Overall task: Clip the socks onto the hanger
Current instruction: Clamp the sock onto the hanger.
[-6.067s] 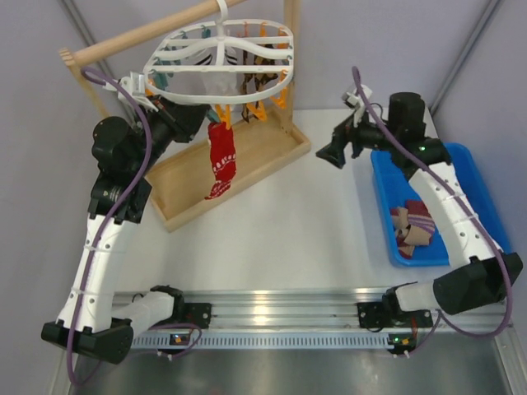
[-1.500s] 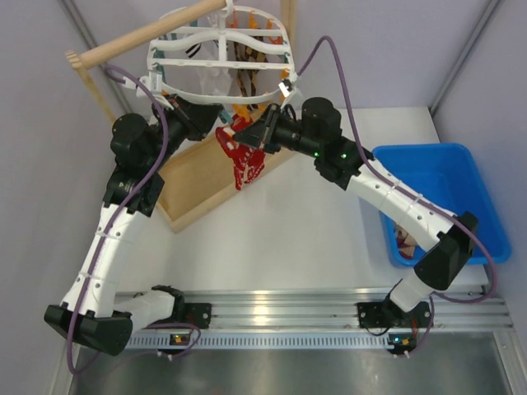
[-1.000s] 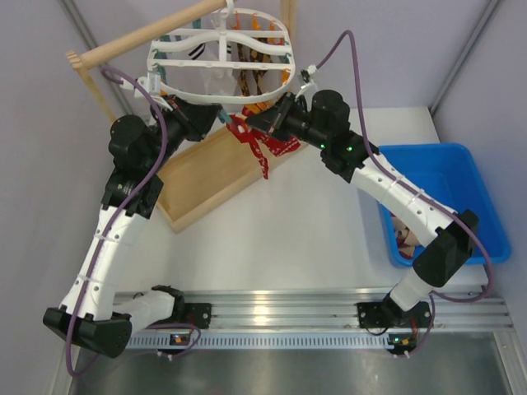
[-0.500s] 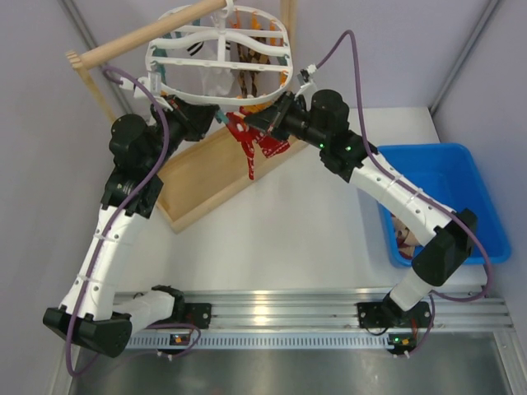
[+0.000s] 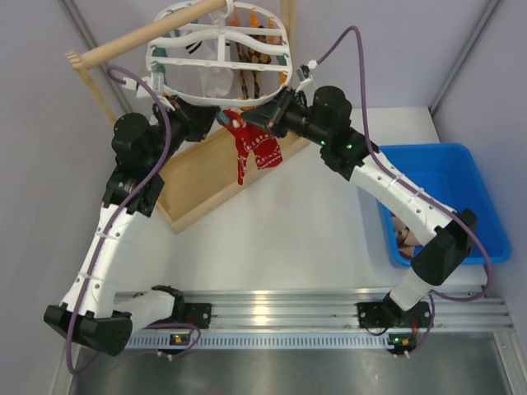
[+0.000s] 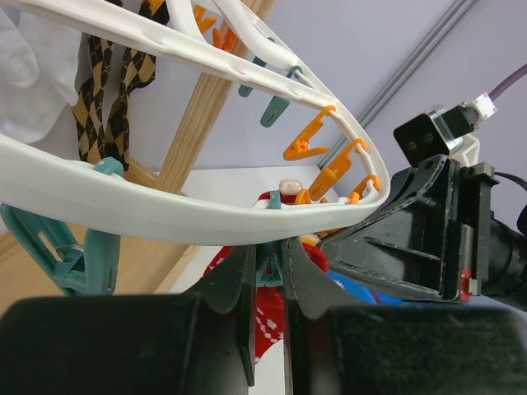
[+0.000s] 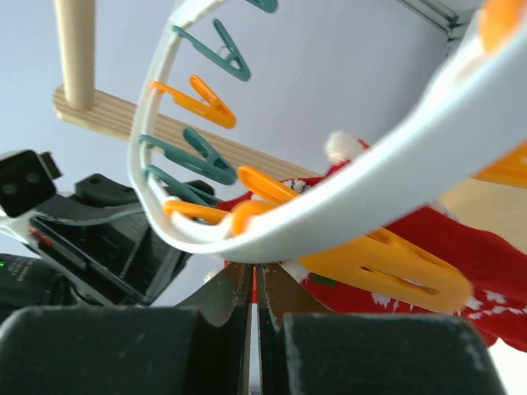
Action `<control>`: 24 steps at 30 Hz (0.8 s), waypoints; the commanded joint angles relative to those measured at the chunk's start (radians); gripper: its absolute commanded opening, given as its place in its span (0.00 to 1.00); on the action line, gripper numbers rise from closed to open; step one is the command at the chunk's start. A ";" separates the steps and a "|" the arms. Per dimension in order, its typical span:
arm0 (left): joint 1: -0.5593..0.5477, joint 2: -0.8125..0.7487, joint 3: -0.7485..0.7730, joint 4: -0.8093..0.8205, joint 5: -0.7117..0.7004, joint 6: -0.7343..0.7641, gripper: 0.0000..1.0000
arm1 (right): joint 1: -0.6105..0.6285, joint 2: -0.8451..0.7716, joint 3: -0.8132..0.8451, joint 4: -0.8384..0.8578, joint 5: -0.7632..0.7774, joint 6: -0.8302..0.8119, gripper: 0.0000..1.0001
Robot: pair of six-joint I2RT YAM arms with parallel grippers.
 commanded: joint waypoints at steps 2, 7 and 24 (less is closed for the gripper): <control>0.002 0.007 0.015 0.009 -0.017 0.004 0.00 | 0.008 0.004 0.083 0.107 -0.022 0.031 0.00; 0.002 0.003 0.010 0.011 -0.008 -0.003 0.03 | 0.007 0.007 0.092 0.114 -0.028 0.030 0.00; 0.016 -0.124 -0.028 0.069 0.069 -0.022 0.63 | -0.059 0.004 0.086 0.127 -0.033 -0.011 0.00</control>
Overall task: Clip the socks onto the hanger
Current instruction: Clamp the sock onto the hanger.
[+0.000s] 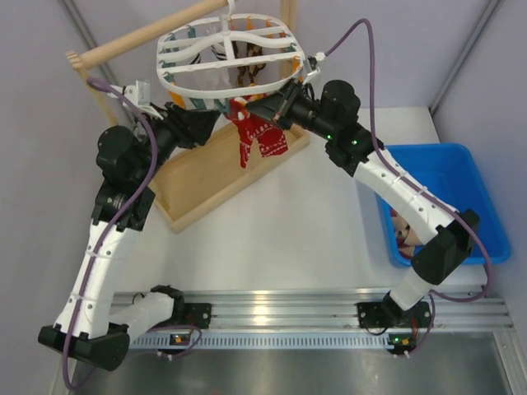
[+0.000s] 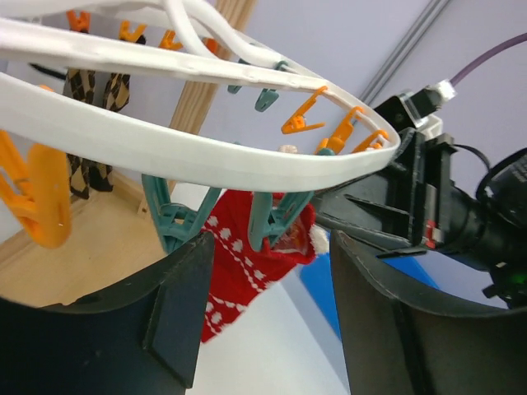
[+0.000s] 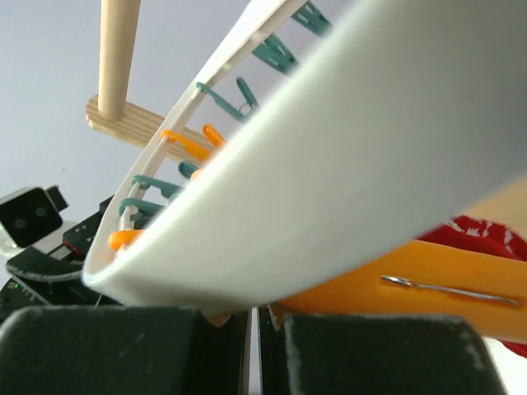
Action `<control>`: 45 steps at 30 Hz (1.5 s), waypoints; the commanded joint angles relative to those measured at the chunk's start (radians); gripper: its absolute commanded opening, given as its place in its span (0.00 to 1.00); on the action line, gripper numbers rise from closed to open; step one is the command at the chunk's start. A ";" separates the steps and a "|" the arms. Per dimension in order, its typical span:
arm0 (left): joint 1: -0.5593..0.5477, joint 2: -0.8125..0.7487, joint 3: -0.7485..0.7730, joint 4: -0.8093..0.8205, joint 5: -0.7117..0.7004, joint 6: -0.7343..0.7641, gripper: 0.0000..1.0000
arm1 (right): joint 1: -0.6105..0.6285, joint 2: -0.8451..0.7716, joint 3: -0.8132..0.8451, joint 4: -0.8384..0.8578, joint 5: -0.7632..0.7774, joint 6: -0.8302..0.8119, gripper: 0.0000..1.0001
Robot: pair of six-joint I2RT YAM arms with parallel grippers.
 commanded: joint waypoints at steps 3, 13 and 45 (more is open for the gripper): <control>0.046 -0.053 0.022 0.037 0.039 -0.022 0.64 | -0.034 0.001 0.067 0.080 0.010 -0.023 0.00; 0.094 -0.077 0.039 -0.034 0.010 0.021 0.56 | -0.070 0.006 0.092 0.056 0.009 -0.055 0.00; 0.080 0.066 0.071 0.121 0.062 -0.115 0.23 | -0.070 -0.036 -0.014 0.065 -0.060 -0.077 0.00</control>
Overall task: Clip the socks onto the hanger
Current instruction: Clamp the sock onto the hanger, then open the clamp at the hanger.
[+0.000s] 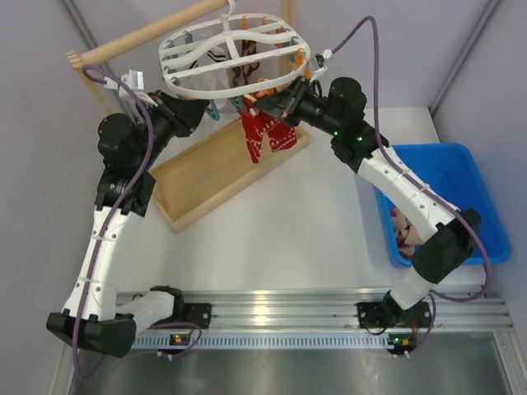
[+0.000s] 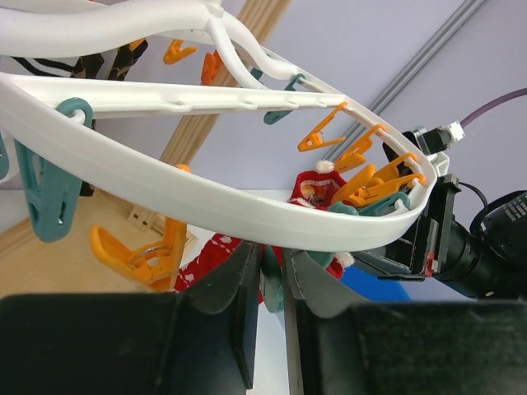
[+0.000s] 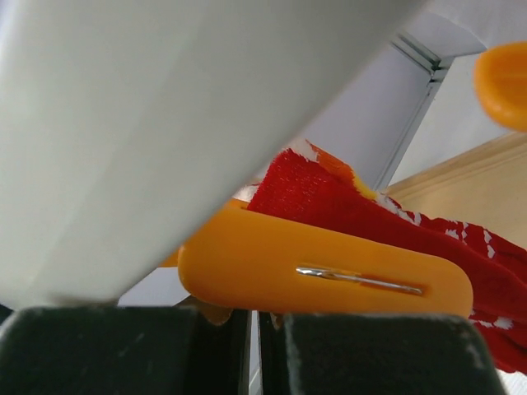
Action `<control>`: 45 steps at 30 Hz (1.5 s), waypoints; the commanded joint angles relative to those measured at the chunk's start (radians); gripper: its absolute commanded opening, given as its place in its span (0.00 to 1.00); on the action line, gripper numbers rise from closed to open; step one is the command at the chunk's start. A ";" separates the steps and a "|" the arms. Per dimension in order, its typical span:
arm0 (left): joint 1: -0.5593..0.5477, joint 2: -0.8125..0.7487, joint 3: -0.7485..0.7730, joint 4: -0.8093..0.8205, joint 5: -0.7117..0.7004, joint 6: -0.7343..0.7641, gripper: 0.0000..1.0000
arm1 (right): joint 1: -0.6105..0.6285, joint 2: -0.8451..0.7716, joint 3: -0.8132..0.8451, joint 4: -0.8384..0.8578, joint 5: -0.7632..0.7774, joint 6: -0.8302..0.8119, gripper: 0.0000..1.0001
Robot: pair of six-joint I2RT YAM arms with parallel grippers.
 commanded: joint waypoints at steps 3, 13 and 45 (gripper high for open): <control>-0.007 -0.004 0.034 0.067 0.011 0.000 0.10 | -0.005 -0.043 -0.004 0.064 -0.044 -0.045 0.05; -0.023 -0.004 0.030 0.055 0.026 -0.001 0.00 | -0.003 -0.188 -0.145 0.135 -0.159 -0.207 0.33; -0.055 0.010 0.051 0.014 0.031 -0.009 0.00 | 0.216 0.009 0.115 -0.004 -0.068 -0.982 0.37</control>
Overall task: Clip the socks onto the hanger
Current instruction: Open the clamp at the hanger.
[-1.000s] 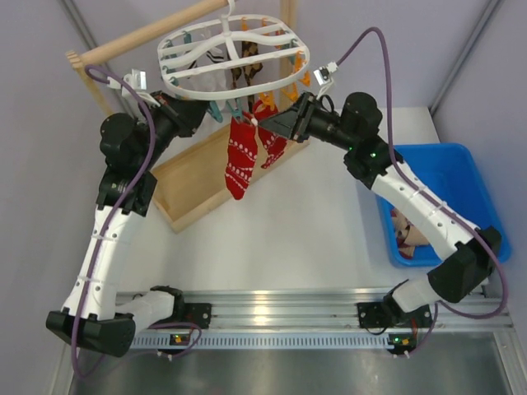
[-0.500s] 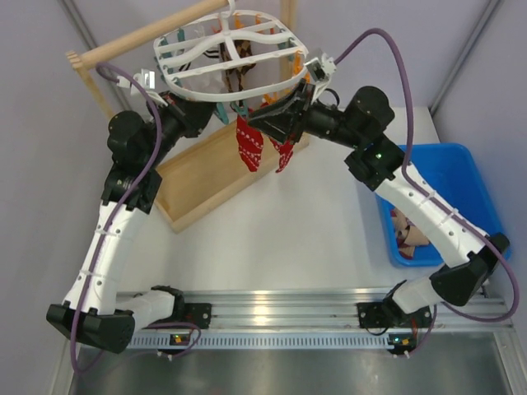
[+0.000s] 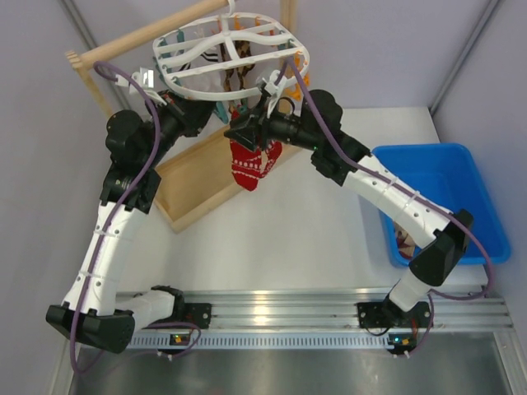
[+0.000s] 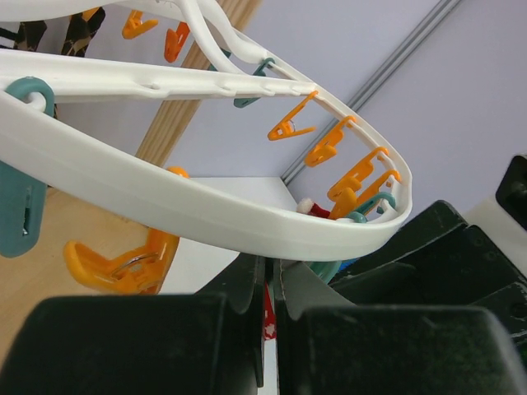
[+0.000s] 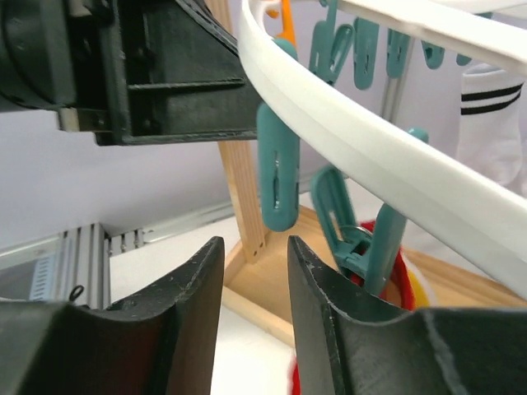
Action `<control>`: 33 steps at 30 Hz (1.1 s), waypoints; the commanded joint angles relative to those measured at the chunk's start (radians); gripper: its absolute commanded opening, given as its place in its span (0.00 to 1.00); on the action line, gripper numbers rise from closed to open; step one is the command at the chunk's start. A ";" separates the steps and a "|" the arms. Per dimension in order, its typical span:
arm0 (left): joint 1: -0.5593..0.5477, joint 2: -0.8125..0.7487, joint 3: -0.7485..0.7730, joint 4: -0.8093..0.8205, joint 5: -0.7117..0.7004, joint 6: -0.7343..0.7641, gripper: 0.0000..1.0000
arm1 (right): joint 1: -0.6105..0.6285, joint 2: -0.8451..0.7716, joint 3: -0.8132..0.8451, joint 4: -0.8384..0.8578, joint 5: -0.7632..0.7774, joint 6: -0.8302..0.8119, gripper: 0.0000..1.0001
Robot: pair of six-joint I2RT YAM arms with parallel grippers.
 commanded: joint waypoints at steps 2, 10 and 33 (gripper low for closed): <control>-0.005 -0.022 0.030 0.025 0.032 0.000 0.00 | 0.017 0.018 0.066 0.060 0.028 -0.063 0.39; -0.005 -0.029 0.010 0.018 0.032 0.007 0.00 | 0.039 0.042 0.079 0.115 0.079 -0.081 0.40; 0.041 -0.154 -0.071 -0.062 -0.029 0.044 0.57 | 0.068 0.036 0.061 0.126 0.163 -0.157 0.00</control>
